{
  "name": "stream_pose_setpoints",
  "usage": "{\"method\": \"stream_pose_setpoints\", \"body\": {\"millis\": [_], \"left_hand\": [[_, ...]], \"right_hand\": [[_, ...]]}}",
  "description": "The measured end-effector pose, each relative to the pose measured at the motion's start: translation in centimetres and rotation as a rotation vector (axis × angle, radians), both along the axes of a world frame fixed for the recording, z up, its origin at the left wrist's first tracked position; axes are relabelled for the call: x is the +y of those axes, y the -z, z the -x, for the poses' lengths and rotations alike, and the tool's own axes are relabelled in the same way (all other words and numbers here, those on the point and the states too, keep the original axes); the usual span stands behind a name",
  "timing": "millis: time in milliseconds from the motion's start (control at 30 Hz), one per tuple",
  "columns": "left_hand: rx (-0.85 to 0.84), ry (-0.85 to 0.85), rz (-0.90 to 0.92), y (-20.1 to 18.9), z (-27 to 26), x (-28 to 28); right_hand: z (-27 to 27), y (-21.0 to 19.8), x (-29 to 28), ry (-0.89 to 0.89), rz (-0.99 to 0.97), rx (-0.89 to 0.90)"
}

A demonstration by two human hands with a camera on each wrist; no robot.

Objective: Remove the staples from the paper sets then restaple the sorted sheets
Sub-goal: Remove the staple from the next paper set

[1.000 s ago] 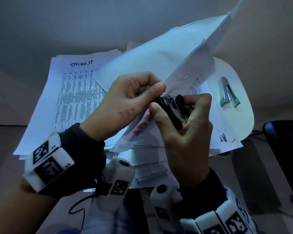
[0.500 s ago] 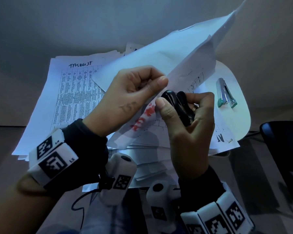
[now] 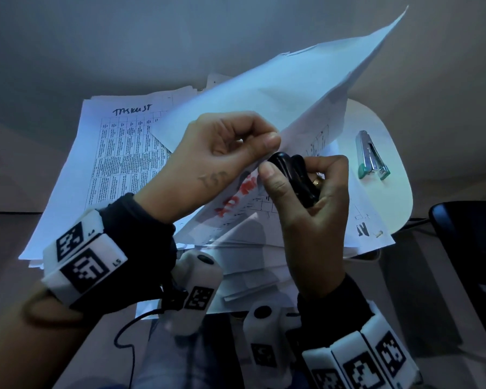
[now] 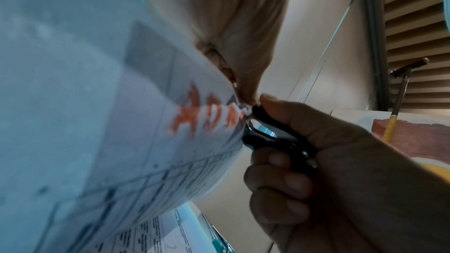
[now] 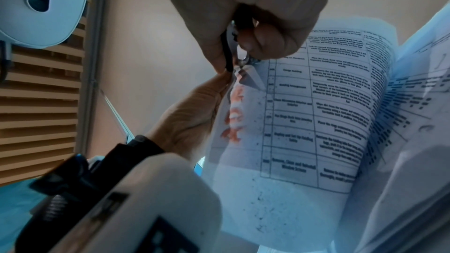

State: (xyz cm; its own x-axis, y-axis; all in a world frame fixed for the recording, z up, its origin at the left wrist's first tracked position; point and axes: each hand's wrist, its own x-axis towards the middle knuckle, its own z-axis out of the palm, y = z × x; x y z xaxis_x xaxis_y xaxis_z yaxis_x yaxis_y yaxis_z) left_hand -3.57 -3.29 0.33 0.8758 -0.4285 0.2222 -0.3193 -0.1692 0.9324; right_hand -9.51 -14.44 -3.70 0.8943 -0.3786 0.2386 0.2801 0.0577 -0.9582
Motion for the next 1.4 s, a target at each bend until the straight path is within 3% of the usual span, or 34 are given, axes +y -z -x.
{"method": "stream_pose_setpoints", "body": {"millis": [167,367,633,767,833,933,1067,1200,1267,1400], "left_hand": [[0.003,0.038,-0.034,-0.2,-0.1,-0.2],[0.091,0.030,0.083,0.1,-0.2,-0.4],[0.059,-0.001,0.060,0.4,-0.3,-0.7],[0.122,-0.047,0.147,0.2,-0.7,-0.1],[0.124,-0.067,0.107,0.1,-0.9,0.4],[-0.024,-0.121,-0.076,-0.3,-1.0,0.6],[-0.448,-0.228,-0.399,-2.0,-0.7,0.5],[-0.567,-0.323,-0.536,-4.0,-1.1,1.2],[-0.579,-0.371,-0.589,-4.9,-1.4,1.6],[-0.572,-0.382,-0.567,-7.0,-2.1,2.4]], "right_hand": [[0.3,-0.1,0.1,0.017,0.014,-0.001],[0.1,-0.2,0.0,0.013,-0.047,-0.028],[-0.2,0.6,-0.3,0.005,-0.113,-0.007],[-0.4,0.7,-1.0,-0.089,-0.325,-0.015],[-0.4,0.8,-1.6,-0.105,-0.371,-0.016],[-0.4,0.7,-2.3,-0.050,-0.203,-0.006],[-0.9,0.3,-3.3,-0.093,-0.085,0.059],[-2.3,0.3,-5.3,-0.183,0.044,0.185],[-3.2,1.0,-6.0,-0.236,0.274,0.320],[-4.1,3.1,-5.6,-0.237,1.040,0.452]]}}
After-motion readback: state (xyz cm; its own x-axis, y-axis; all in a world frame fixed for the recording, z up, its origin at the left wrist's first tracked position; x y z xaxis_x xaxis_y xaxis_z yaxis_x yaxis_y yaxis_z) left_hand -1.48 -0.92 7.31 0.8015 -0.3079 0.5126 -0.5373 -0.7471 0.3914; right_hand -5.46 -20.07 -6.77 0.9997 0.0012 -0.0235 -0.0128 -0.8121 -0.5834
